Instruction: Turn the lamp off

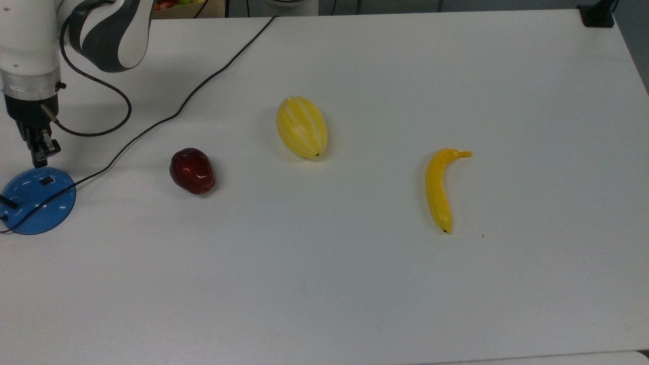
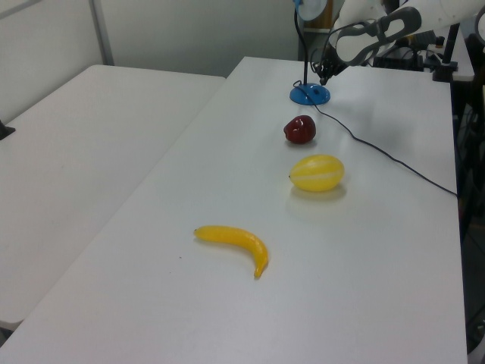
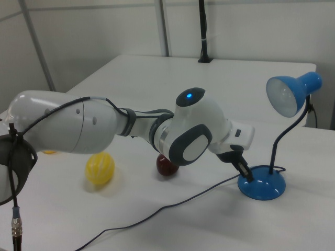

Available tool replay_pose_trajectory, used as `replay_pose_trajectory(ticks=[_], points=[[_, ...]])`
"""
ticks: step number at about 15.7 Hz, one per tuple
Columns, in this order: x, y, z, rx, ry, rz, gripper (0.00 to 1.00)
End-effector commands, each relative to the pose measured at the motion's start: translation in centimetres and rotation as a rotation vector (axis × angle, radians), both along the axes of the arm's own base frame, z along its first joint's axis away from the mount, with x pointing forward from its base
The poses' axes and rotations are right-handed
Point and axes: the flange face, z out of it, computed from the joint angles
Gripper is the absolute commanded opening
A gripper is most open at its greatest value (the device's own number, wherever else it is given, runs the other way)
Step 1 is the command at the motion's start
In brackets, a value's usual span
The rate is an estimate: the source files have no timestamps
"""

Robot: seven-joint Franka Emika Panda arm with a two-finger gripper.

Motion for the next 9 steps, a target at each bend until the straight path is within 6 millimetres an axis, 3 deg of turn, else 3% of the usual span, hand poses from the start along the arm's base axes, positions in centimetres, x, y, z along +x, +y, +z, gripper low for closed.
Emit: replay_pose_trajectory(ticks=[1,9], points=[[0.7,-0.4,0.1,-0.016,-0.023,-0.003,0.00],[0.8,-0.3,-1.5,-0.013,0.000,0.004,0.00]])
